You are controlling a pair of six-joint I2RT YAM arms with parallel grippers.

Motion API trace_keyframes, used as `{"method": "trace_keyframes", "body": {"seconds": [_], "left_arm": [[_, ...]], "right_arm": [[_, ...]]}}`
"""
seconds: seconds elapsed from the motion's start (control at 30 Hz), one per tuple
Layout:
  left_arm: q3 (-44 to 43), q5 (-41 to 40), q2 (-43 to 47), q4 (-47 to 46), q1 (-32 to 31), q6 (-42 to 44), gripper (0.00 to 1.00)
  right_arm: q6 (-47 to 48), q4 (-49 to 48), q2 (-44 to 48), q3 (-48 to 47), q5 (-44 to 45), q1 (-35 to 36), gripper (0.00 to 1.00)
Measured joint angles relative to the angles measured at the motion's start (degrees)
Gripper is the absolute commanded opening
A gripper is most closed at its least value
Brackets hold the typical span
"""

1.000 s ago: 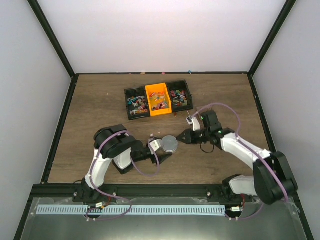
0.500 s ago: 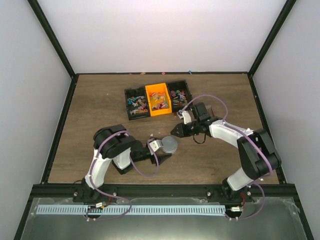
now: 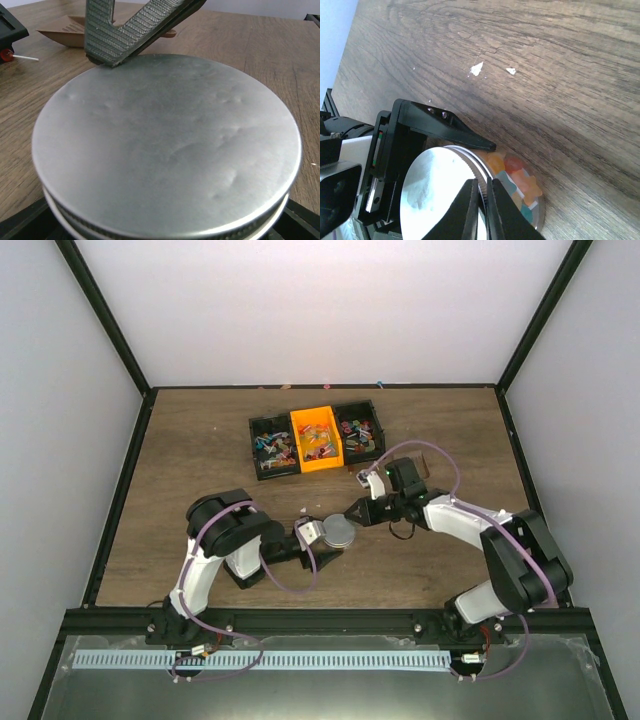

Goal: Pack the candies
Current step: Screw the bottle lid onto the packing bottle.

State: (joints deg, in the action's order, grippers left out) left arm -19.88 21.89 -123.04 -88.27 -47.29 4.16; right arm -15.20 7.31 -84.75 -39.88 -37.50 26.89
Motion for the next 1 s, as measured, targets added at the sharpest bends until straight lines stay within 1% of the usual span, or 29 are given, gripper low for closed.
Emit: {"method": "trace_keyframes", "body": {"seconds": [0.03, 0.33, 0.47, 0.57, 0.67, 0.77, 0.83, 0.9, 1.0], "left_arm": [[-0.04, 0.02, 0.02, 0.0, 0.0, 0.0, 0.86], [-0.33, 0.17, 0.11, 0.02, 0.0, 0.09, 0.86], [-0.79, 0.68, 0.09, 0.15, -0.02, 0.15, 0.86], [-0.94, 0.85, 0.09, 0.31, 0.0, 0.24, 0.86], [-1.31, 0.63, 0.07, 0.61, 0.07, 0.13, 0.86], [-2.91, -0.13, -0.37, 1.33, 0.11, -0.46, 0.85], [-2.93, -0.13, -0.44, 1.18, 0.11, -0.7, 0.85], [-2.73, -0.09, -0.55, 0.85, 0.11, -0.83, 0.85], [-1.6, 0.13, -0.52, 0.11, 0.11, -0.72, 0.85]], "right_arm": [[-0.17, -0.46, 0.39, 0.42, 0.0, -0.13, 0.01], [-3.69, -7.02, 5.22, 7.17, 0.35, -0.46, 0.01], [-5.92, -9.27, 9.18, 11.19, 1.75, -0.24, 0.01], [-8.39, -9.9, 14.01, 15.19, 2.67, 0.26, 0.01], [-10.95, -8.55, 19.12, 18.6, 2.05, 1.88, 0.01], [-12.46, -3.63, 21.38, 21.0, 0.28, 5.49, 0.01], [-12.98, -0.24, 22.34, 21.05, 0.22, 5.77, 0.01], [-13.14, 1.46, 22.86, 20.33, 0.22, 4.7, 0.03], [-12.83, 3.23, 22.1, 17.53, 0.31, 2.32, 0.15]]}}
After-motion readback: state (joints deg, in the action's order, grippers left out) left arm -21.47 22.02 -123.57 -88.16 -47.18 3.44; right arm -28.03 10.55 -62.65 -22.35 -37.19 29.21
